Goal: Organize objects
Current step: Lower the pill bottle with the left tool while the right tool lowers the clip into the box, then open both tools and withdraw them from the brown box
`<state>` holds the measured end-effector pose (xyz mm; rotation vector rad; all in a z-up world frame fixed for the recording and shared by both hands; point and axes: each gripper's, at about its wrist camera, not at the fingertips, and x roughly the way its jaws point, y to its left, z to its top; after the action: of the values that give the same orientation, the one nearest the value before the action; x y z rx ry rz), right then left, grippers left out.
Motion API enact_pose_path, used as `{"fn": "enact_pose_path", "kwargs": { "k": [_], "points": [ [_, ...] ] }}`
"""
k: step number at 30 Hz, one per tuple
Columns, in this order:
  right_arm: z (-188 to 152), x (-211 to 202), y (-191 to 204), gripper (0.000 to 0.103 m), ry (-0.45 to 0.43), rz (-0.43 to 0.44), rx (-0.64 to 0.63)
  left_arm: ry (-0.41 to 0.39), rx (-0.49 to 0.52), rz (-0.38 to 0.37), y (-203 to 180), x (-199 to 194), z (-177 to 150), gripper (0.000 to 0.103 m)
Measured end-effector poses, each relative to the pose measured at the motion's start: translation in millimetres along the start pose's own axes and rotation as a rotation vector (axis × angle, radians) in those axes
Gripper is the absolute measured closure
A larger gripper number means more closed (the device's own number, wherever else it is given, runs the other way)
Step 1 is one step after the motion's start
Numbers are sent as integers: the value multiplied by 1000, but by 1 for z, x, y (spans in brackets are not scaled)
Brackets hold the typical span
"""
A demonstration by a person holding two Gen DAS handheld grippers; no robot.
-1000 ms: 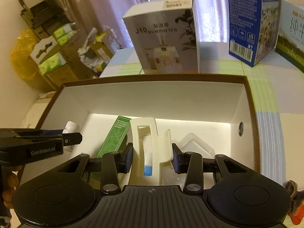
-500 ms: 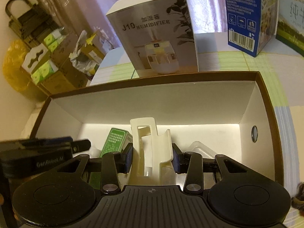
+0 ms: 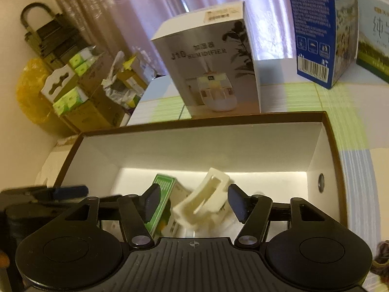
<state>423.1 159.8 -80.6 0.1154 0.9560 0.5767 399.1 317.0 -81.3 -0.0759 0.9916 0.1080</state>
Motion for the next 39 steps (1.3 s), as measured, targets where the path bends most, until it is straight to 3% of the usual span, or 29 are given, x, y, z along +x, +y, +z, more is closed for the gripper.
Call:
{"fn": "enact_pose_path", "kwargs": {
  "k": [2, 14, 39],
  "points": [
    [-5, -7, 2, 42, 9, -2, -22, 1, -5, 10, 1, -6, -3, 19],
    [-35, -54, 1, 37, 19, -9, -29, -19, -34, 36, 0, -56, -30, 14],
    [-105, -142, -2, 36, 14, -17, -39, 28, -39, -8, -54, -123, -117, 13]
  ]
}}
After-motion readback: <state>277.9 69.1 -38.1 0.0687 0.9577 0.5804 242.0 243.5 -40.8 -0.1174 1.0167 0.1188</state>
